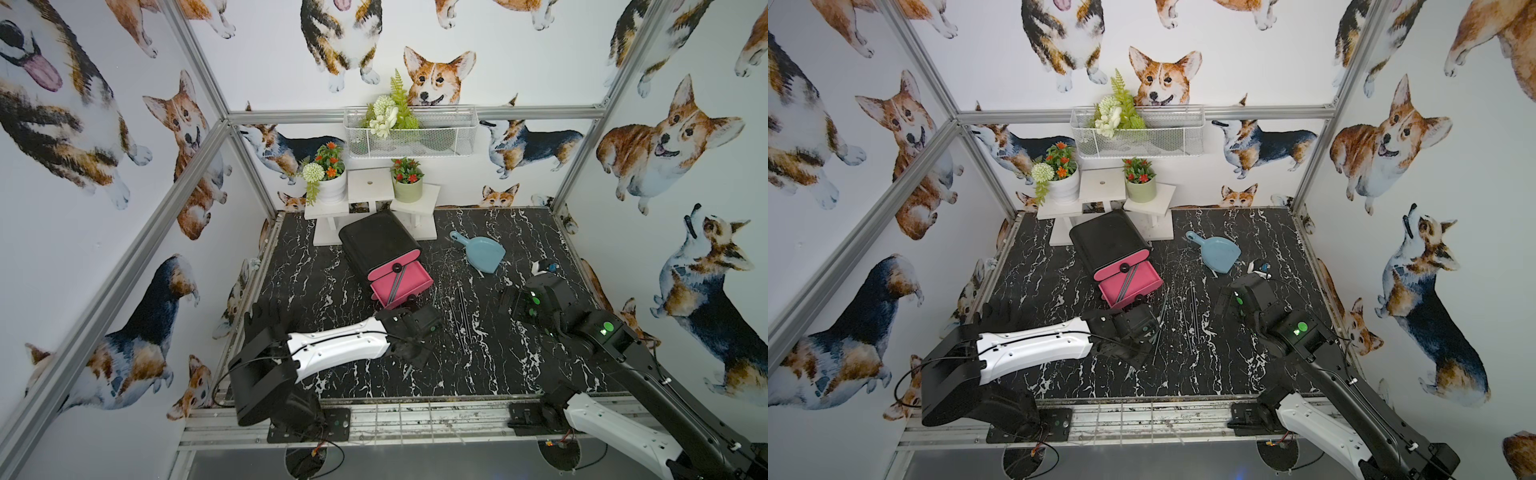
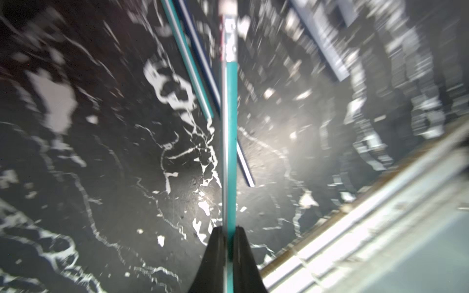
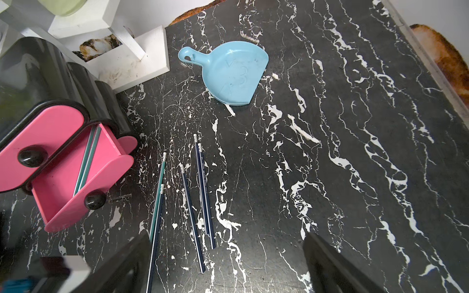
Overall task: Please place the pencils in the drawer according to their color
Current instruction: Pick up the pencil from the center of the board, then place the pencil in the drawer.
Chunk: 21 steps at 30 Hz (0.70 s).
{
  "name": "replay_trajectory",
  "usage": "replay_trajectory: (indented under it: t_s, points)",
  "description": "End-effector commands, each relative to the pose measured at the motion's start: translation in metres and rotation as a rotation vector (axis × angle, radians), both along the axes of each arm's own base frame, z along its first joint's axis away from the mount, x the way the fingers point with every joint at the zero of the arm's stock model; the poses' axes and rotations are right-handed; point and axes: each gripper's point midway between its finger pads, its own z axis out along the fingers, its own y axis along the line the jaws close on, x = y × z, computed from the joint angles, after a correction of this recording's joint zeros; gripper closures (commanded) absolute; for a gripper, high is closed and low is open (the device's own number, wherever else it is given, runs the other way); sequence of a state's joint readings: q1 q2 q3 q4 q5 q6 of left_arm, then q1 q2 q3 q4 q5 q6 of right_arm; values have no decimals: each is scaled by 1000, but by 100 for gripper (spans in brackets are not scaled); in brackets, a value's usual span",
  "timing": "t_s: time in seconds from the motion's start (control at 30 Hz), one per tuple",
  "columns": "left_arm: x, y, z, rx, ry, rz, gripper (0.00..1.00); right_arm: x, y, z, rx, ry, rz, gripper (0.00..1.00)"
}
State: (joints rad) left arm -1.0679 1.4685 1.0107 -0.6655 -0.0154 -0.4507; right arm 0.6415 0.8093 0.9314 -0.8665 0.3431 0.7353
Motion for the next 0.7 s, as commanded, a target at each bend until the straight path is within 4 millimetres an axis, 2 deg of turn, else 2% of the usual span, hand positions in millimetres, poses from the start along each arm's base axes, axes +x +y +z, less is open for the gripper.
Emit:
replay_trajectory:
  t_s: [0.0, 0.2, 0.3, 0.43, 0.67]
  points:
    - [-3, 19, 29, -12, 68, 86, 100, 2, -3, 6, -22, -18, -5, 0]
    - [9, 51, 91, -71, 195, 205, 100, 4, -2, 12, -22, -35, 1, 0]
    - [16, 66, 108, -37, 242, 228, 100, 5, -1, 12, -20, -38, 3, 0]
    - [26, 76, 112, 4, 280, 215, 100, 5, -1, 12, -13, -44, 1, 0]
    - [57, 97, 94, 116, 273, 230, 100, 3, -4, 13, -8, -56, -7, 0]
